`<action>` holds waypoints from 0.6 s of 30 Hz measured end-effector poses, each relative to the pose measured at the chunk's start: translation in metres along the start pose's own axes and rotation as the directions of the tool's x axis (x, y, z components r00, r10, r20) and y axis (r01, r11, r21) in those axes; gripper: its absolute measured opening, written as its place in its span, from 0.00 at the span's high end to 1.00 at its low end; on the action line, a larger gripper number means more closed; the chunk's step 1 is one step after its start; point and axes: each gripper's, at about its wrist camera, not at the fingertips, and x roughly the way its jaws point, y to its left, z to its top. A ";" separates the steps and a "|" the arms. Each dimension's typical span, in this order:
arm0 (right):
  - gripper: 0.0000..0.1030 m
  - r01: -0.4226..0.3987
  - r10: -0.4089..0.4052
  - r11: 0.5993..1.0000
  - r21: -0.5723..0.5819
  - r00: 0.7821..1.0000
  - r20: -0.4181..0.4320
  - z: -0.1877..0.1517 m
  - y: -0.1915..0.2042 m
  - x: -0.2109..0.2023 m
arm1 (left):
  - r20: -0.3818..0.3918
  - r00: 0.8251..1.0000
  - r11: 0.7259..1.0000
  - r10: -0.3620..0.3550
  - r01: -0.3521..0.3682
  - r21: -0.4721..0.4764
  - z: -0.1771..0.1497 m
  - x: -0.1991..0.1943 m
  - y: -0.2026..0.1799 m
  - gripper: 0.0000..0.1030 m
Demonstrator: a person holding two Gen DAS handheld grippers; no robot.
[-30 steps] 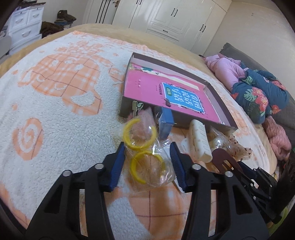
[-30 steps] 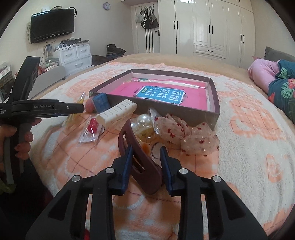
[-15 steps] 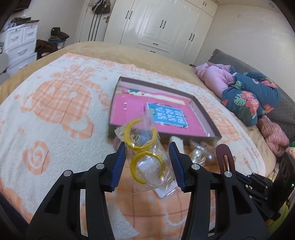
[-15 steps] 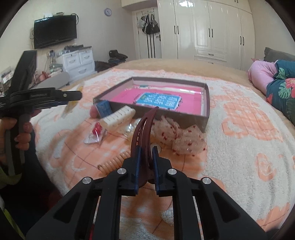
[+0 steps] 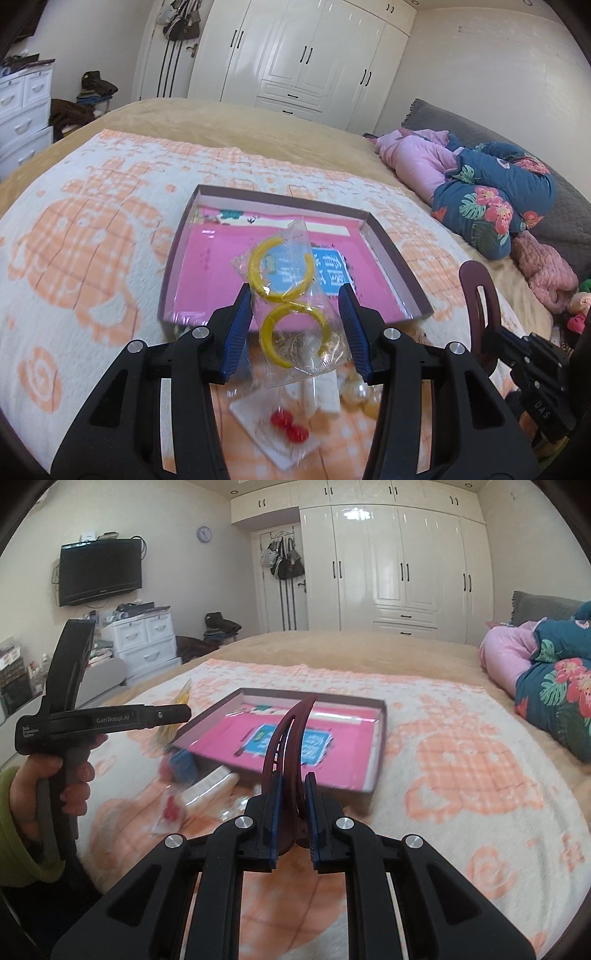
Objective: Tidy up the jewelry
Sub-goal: 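Carry the bangles into the tray with the left tool while the right drops the maroon clip there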
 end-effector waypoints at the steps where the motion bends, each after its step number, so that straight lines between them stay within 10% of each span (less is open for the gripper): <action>1: 0.88 0.015 -0.015 1.000 -0.001 1.000 -0.001 0.003 -0.003 0.004 | 0.000 1.000 1.000 0.001 -0.001 0.004 0.002 0.003 0.000 0.63; 18: 0.88 0.105 -0.105 0.994 0.007 0.994 -0.040 0.033 -0.024 0.074 | -0.034 0.997 0.996 0.075 -0.073 0.054 0.026 0.060 0.024 0.63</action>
